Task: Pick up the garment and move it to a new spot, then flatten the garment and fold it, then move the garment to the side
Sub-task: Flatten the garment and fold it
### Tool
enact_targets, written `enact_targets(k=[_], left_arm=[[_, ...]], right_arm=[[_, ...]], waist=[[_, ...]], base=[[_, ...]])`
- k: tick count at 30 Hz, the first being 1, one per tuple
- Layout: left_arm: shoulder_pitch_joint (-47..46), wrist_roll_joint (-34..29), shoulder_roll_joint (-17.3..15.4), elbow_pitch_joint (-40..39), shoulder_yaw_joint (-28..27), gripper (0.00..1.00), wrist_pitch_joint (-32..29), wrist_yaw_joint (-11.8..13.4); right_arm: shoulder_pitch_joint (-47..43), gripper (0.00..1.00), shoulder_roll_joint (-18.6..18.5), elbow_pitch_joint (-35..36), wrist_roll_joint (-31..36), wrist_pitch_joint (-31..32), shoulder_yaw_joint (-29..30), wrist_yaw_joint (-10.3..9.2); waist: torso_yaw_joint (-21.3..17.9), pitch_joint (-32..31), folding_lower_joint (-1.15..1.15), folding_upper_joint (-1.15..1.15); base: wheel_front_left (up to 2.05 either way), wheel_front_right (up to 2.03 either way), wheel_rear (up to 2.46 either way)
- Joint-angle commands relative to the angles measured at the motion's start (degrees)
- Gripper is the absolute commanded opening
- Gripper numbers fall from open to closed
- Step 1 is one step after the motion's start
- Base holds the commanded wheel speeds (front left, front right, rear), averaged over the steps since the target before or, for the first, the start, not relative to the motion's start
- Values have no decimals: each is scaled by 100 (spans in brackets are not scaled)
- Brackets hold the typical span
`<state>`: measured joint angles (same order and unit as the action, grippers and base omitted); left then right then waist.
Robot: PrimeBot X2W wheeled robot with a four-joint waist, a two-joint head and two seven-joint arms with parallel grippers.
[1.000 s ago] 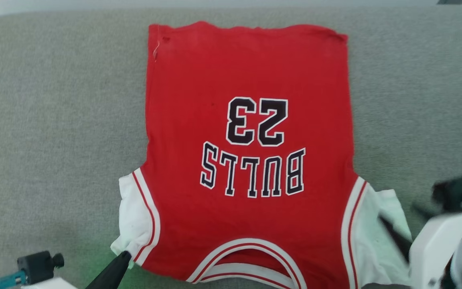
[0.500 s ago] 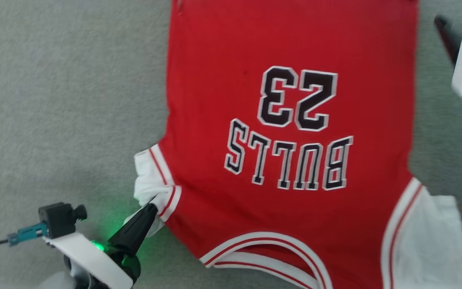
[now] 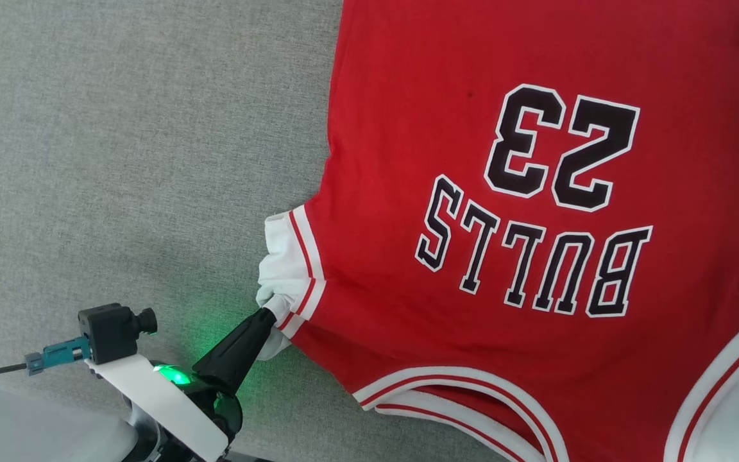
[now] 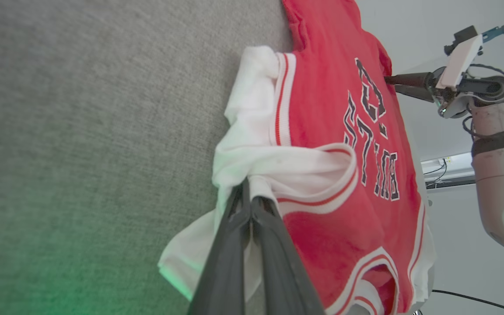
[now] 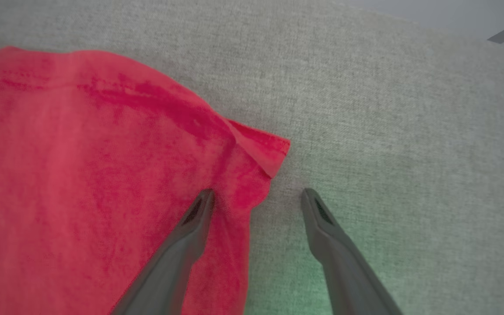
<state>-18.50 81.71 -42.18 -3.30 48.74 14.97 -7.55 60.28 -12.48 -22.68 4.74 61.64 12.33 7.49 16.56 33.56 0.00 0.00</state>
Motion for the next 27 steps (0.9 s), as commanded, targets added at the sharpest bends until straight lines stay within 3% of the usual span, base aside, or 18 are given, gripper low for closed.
enact_targets(k=[1, 2, 3, 4, 11, 16, 22, 27], left_arm=[[-56, -13, -18, -14, -11, 0, 27, 14], [-41, -24, -22, -29, -19, 0, 27, 14], [-32, -29, -23, -33, -20, 0, 27, 14], [-24, -34, -26, -37, -20, 0, 27, 14], [159, -118, -98, 34, -54, 0, 28, 14], [406, -144, -183, 76, -88, 0, 27, 14], [728, -18, -289, -19, -161, 0, 27, 14], [889, 8, -380, -58, -203, 0, 28, 14]], right_arm=[[-75, 100, 45, -99, 33, 76, 5, 0], [-97, 100, 96, -147, 56, 158, 48, 0], [-104, 40, 121, -172, 21, 182, 50, 0], [-105, 0, 144, -179, -5, 181, 69, 0], [-203, 0, 140, -63, -193, -250, 65, -1], [-787, 0, -197, 268, -794, -44, -275, -2], [-2356, 0, -895, 1559, -1918, 982, -775, -1], [-4064, 0, -1028, 2936, -2590, 1533, -542, -2]], waist=[[7, 5, 0, 0], [4, 10, 0, 0], [-1, 11, 0, 0], [-7, 6, 0, 0], [-129, -363, 0, 0], [-287, -880, 0, 0], [-537, -1310, 0, 0], [-700, -1543, 0, 0]], base=[[0, 0, 0], [0, 0, 0], [0, 0, 0], [0, 0, 0], [0, 0, 0], [0, 0, 0], [0, 0, 0], [0, 0, 0]])
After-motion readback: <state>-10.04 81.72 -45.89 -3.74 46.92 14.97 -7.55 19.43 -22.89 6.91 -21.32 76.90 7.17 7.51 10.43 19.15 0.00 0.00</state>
